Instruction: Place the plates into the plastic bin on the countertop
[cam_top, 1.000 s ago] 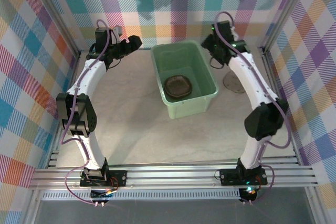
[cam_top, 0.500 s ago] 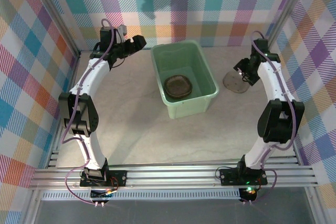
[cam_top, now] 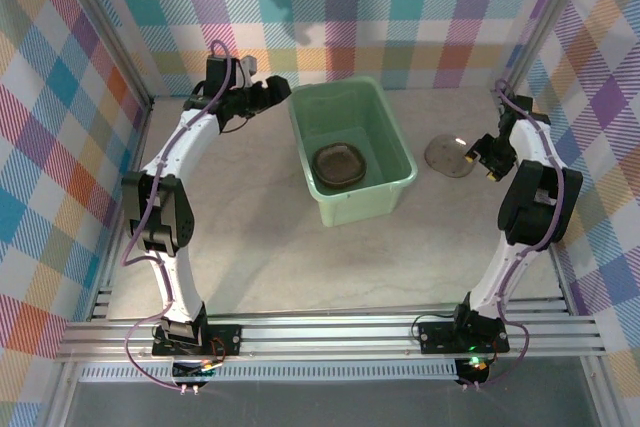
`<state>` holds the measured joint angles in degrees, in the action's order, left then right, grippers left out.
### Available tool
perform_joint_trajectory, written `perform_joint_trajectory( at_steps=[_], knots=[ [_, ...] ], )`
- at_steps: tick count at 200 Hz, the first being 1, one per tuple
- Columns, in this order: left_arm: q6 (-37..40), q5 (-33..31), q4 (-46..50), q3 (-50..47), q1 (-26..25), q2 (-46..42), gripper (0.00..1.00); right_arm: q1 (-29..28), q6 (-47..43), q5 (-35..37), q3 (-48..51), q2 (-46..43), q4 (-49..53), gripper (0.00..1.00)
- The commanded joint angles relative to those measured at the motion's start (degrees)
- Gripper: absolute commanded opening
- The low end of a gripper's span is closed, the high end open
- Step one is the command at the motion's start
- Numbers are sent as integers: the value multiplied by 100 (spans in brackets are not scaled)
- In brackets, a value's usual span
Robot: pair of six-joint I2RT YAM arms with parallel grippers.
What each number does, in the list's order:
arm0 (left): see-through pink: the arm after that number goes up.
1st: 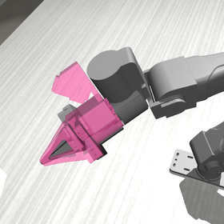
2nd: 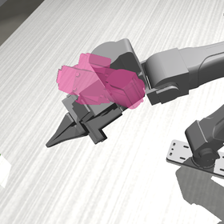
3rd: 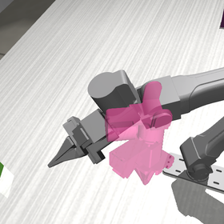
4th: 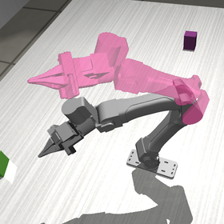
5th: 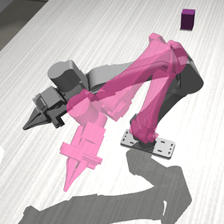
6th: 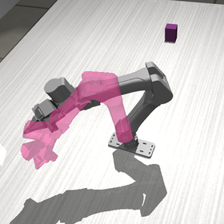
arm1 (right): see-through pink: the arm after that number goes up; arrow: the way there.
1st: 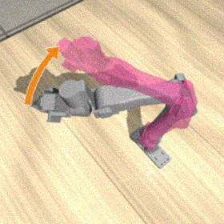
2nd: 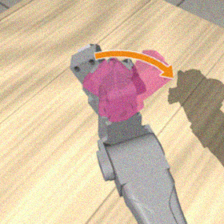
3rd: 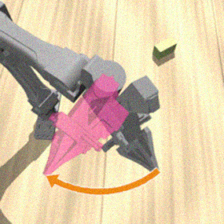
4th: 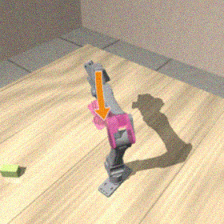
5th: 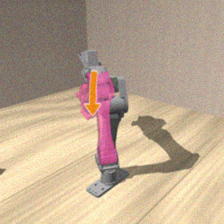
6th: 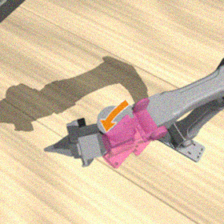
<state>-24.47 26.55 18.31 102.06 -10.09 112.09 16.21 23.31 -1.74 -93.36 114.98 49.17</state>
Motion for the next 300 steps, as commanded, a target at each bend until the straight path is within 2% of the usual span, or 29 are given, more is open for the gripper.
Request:
perform_joint_trajectory(
  at_steps=[1,94,188,203,216,255,300],
  knots=[
    [-27,140,85,60,-47,-17,87,58,-318,-352,-416,387,-30,56],
    [172,-174,494,215,-81,-57,87,46,-319,-233,-1016,1243,-18,46],
    [190,-242,629,526,-90,137,87,-126,-247,-107,-1064,1447,-175,23],
    [197,-246,635,569,-90,166,87,-139,-209,-101,-1055,1440,-193,21],
    [188,-290,631,574,-83,173,87,-146,-224,-107,-1060,1440,-198,14],
    [224,-231,631,693,-37,250,87,-166,-179,19,-1044,1304,-171,5],
    [240,-124,588,837,57,312,87,-179,205,-23,-682,782,-383,0]
  ],
)
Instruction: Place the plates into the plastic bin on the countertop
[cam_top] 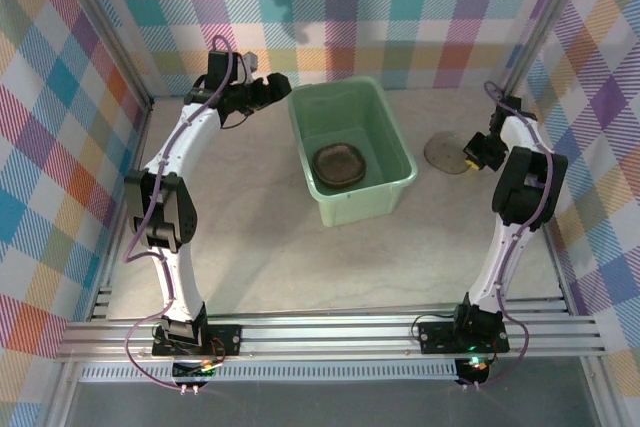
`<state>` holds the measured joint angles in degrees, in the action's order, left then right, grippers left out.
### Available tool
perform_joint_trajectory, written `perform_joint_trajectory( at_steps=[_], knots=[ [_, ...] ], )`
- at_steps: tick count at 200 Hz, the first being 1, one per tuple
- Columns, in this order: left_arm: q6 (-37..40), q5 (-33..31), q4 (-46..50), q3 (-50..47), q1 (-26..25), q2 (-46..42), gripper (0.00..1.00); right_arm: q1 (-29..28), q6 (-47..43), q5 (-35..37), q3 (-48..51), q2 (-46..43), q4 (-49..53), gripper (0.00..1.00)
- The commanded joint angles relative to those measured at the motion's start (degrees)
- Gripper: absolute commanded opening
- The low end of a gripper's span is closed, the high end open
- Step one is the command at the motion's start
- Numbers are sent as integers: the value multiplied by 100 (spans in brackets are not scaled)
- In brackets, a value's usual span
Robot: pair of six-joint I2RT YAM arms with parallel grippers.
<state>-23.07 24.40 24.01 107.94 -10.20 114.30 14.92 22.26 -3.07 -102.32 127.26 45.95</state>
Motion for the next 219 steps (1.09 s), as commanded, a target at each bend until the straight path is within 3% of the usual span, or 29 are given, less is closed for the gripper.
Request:
perform_joint_trajectory(
  at_steps=[1,51,89,137,219],
  knots=[
    [101,91,17,252,69,92,87,-50,325,107,236,-461,-70,0],
    [119,146,-71,334,187,136,87,-128,1343,91,861,-1537,-434,0],
    [75,-15,-191,476,288,128,88,-531,2100,387,973,-2421,-604,0],
    [-69,169,-476,577,415,203,88,-1506,3479,1351,849,-3340,-669,0],
    [-338,519,-758,643,505,398,88,-3323,5664,1909,512,-3257,-805,0]
  ],
)
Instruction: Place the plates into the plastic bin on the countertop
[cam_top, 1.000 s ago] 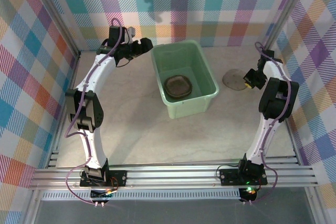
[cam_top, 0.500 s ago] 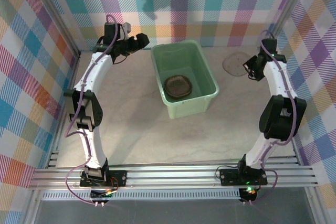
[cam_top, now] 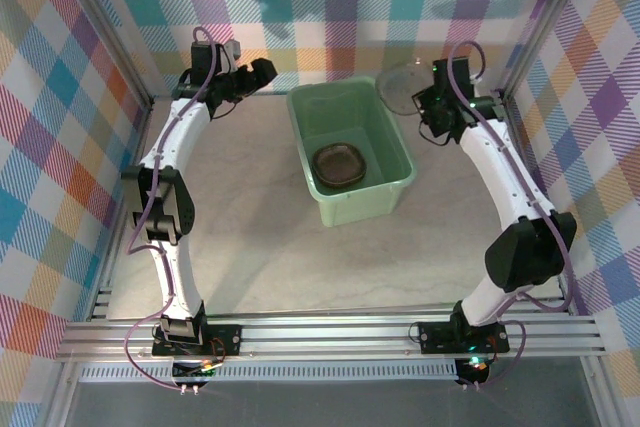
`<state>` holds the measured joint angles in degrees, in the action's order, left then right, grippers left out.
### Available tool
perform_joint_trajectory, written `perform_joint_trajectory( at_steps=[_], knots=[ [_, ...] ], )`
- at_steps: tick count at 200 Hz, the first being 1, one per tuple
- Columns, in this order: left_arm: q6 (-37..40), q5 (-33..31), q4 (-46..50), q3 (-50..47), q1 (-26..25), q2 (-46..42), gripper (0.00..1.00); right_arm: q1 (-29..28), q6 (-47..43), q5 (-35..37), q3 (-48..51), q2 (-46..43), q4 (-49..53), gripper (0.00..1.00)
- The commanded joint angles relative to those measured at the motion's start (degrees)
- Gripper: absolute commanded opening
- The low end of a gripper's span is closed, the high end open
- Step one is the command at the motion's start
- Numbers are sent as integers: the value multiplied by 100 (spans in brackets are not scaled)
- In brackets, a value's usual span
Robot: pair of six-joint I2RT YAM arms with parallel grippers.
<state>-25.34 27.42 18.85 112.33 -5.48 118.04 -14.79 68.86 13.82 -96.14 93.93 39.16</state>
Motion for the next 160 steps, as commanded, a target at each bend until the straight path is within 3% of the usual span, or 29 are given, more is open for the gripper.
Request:
perform_joint_trajectory(
  at_steps=[1,61,160],
  knots=[
    [-111,219,-242,198,36,25,88,-369,1031,205,-111,88,-126,0],
    [-180,208,-474,122,62,52,88,-1040,1718,-89,-1030,934,450,0],
    [-221,260,-532,-284,202,-113,88,-1463,2078,-516,-1144,1468,1019,0]
  ],
)
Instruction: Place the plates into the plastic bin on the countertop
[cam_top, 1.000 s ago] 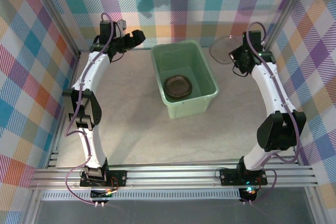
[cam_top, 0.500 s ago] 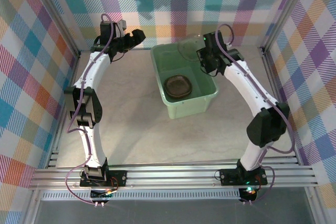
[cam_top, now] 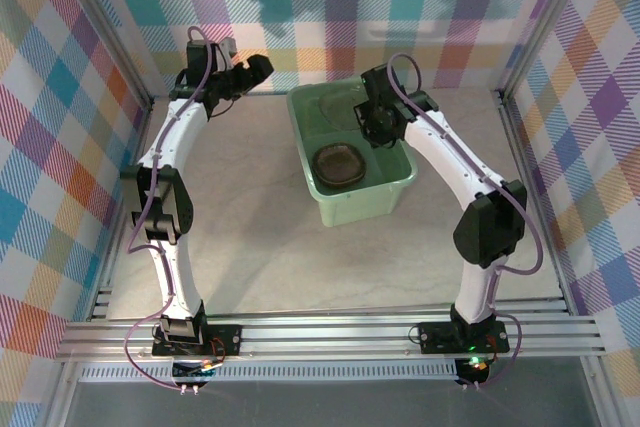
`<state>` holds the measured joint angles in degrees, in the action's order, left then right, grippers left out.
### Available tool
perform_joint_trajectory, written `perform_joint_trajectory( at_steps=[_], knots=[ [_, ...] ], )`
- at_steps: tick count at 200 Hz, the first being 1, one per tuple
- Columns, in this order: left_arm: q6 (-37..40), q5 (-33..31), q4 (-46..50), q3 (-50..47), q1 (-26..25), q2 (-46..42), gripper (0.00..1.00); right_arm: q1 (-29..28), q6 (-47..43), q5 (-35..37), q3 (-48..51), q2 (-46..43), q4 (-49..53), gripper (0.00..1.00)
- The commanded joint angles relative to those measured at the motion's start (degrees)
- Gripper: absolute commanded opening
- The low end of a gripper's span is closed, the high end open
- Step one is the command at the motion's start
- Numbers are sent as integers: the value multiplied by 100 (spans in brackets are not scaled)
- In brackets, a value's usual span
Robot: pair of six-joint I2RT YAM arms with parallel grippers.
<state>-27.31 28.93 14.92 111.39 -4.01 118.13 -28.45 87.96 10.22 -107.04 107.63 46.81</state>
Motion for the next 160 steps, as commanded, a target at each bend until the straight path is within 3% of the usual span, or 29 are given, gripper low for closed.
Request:
perform_joint_trajectory(
  at_steps=[1,160],
  knots=[
    [-22,111,-138,-198,57,-122,88,-98,168,-158,-49,103,261,0],
    [38,25,38,-707,234,-319,88,-294,221,-658,403,739,627,0]
  ],
)
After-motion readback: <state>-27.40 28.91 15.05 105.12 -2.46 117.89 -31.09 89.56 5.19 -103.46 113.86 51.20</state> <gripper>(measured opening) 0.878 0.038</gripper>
